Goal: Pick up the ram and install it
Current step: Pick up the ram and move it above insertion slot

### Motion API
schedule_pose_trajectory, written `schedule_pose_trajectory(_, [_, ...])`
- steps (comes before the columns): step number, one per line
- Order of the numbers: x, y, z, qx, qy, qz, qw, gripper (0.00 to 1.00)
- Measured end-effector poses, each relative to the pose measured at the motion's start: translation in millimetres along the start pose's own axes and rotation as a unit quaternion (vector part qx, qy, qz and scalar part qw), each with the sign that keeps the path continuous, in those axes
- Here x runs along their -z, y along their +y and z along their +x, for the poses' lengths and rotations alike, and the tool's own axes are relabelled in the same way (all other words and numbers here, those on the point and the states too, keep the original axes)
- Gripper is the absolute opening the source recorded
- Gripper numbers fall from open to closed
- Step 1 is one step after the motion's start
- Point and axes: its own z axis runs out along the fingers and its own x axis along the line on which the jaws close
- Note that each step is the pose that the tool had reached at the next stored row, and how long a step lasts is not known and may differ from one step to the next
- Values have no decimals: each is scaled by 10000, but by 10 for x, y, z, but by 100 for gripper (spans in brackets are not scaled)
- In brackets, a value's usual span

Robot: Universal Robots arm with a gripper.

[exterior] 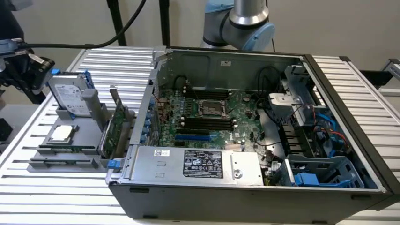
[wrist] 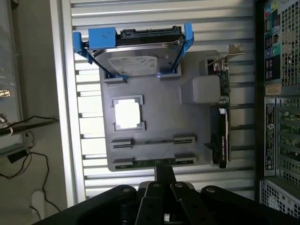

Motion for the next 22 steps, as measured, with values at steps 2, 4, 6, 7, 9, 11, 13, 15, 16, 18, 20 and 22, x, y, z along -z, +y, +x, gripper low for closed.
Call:
schedule_pose_trajectory(2, [0, 0, 0, 0, 0, 0, 10000, 0])
schedule_pose_trajectory(4, [0, 0, 0, 0, 0, 0, 10000, 0])
schedule_pose_trajectory(6, [0, 0, 0, 0, 0, 0, 10000, 0])
schedule_pose_trajectory(7, [0, 0, 0, 0, 0, 0, 10000, 0])
schedule_pose_trajectory(9, [0, 0, 0, 0, 0, 0, 10000, 0])
schedule_pose_trajectory(11, [0, 0, 0, 1, 0, 0, 10000, 0])
schedule_pose_trajectory(13, [-2, 0, -1, 84, 1, 0, 10000, 0])
schedule_pose_trajectory(15, [-7, 0, -1, 272, 1, -2, 9996, 0])
schedule_pose_trajectory(16, [-9, 0, -1, 361, 1, -3, 9993, 0])
schedule_pose_trajectory(18, [-14, 0, -1, 542, 1, -5, 9985, 0])
schedule_pose_trajectory(20, [-18, 0, -1, 721, 1, -7, 9974, 0])
schedule_pose_trajectory(22, [-22, 0, -1, 911, 2, -8, 9958, 0])
